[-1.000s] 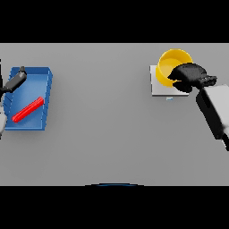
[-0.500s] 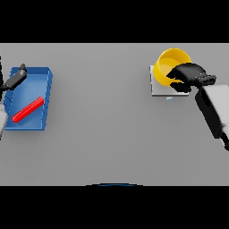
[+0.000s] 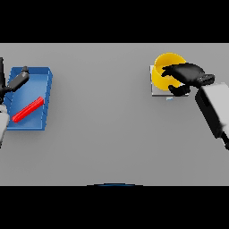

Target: Pick up the red beaker and tilt it to pour out 1 green nut into yellow bowl. Pick up the yellow bowl and place it on the metallic measuring scale.

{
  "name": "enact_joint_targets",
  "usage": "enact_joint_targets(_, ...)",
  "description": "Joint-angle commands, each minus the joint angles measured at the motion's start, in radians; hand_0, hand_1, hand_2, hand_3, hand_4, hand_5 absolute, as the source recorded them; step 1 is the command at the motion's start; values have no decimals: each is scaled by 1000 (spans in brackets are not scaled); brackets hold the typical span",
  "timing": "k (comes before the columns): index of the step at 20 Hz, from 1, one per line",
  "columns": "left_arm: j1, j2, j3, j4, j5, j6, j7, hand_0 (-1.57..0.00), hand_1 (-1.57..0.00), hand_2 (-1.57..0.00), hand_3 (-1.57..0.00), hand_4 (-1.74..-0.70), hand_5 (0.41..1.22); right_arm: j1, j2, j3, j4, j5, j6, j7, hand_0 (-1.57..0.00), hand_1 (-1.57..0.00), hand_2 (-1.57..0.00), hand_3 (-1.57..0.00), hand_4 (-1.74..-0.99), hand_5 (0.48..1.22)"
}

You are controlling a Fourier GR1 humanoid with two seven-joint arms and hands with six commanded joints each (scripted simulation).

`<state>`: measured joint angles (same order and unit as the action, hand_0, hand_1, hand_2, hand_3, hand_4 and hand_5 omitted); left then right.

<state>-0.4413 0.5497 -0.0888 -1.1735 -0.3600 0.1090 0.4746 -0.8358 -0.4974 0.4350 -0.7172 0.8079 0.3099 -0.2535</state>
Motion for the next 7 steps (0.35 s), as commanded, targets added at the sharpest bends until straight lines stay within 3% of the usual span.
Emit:
enact_joint_targets(1,6,4,1,-8,1,-2,0,1,1,1,1,-726,665,6,3,1,3,2,-9,0,-84,-75,-99,-296,-1530,809)
enact_joint_targets(7,-10,8,4,8,-2,-1,5,1,1,1,1,-726,665,-3,6,-12,26,-7,25,49,-21,-19,-25,-146,-1478,738)
